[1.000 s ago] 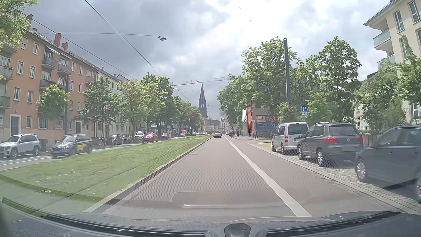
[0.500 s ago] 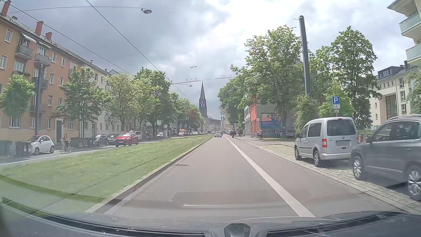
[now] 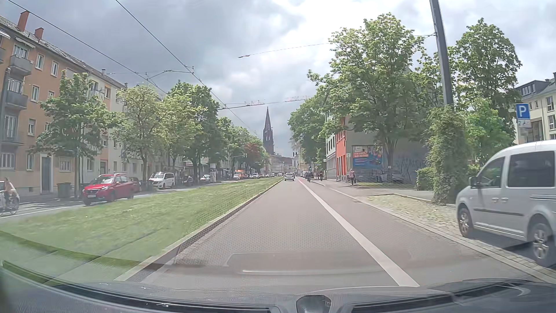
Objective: Follow the waypoints while adhering to traffic rules and regulations
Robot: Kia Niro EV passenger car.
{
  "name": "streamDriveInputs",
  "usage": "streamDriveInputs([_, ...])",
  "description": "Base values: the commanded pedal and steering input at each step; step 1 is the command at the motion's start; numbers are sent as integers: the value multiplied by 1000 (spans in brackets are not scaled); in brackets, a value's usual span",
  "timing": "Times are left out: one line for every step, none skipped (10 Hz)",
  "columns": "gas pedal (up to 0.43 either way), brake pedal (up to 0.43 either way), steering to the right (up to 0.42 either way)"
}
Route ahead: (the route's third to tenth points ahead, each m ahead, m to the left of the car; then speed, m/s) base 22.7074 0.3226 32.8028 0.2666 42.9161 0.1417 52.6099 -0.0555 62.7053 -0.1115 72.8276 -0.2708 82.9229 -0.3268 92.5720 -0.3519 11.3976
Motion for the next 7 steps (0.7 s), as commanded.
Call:
streamDriveInputs([79, 0, -2])
streamDriveInputs([79, 0, -1])
streamDriveInputs([79, 0, -1])
streamDriveInputs([79, 0, -2])
streamDriveInputs([79, 0, -1])
streamDriveInputs([79, 0, -1])
streamDriveInputs([79, 0, -2])
